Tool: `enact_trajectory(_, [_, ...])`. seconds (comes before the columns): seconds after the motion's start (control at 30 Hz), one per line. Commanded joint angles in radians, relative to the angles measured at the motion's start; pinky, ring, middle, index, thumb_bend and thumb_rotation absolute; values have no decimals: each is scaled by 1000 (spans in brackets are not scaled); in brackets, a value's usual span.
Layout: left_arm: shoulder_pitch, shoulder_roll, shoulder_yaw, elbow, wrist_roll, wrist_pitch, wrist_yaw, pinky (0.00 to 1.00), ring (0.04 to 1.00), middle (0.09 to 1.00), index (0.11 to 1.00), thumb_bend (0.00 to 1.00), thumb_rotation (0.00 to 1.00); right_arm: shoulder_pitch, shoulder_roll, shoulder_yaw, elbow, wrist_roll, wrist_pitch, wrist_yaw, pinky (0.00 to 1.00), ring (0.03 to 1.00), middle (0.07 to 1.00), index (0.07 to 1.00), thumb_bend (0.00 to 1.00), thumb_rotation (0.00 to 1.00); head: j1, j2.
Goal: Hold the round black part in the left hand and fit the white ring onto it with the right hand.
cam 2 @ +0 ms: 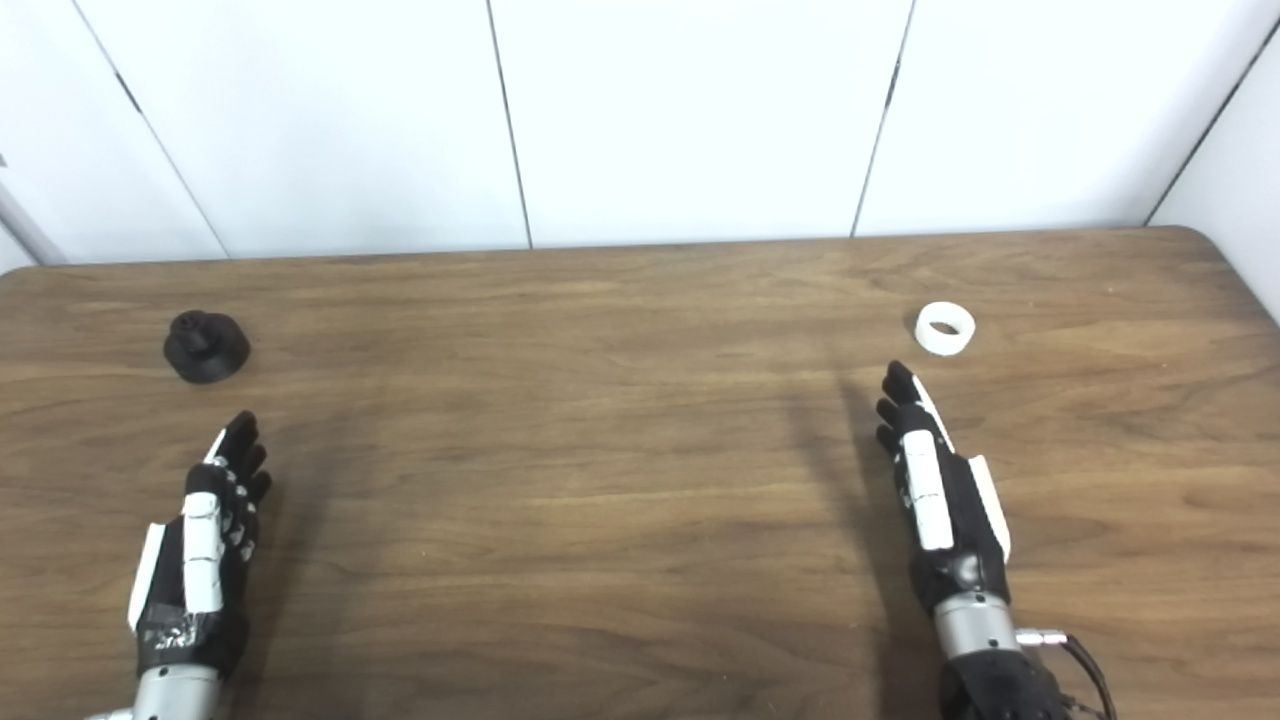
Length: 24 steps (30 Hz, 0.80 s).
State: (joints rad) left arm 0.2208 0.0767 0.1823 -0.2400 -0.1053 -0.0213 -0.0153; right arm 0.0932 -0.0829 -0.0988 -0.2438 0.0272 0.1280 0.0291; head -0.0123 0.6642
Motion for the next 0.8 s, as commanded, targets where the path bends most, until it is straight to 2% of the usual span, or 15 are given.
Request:
enact_trajectory(0.0, [28,1,-6,-17,12,-34,2,1000,1000,994,966,566,951,-5,-5,0,-19,-4,-11,-5,1000,952,958,944,484,1000,-2,2])
enact_trajectory(0.23, [26,-1,-3,-12,10,-40,4,1000,1000,992,965,558,953,-3,-3,0,-18,-5,-10,-7,1000,947,951,938,487,1000,-2,2])
enact_trajectory(0.33, [27,-1,-6,-8,13,-48,2,1000,999,988,964,546,963,-5,-5,-2,-15,1,-13,-5,995,944,947,936,483,1000,22,-5])
enact_trajectory(0.53, [37,-23,-23,-8,27,-64,9,1000,987,973,947,531,957,2,-24,-12,-14,28,-1,12,1000,970,964,947,475,1000,147,-49])
enact_trajectory(0.7, [40,-41,-44,22,46,-105,21,1000,984,966,936,533,916,11,-53,-13,17,52,-50,42,1000,968,966,962,483,1000,227,-96])
enact_trajectory(0.77, [40,-50,-50,38,57,-126,34,999,973,954,924,526,890,8,-60,-14,29,64,-63,49,1000,977,976,973,449,1000,250,-110])
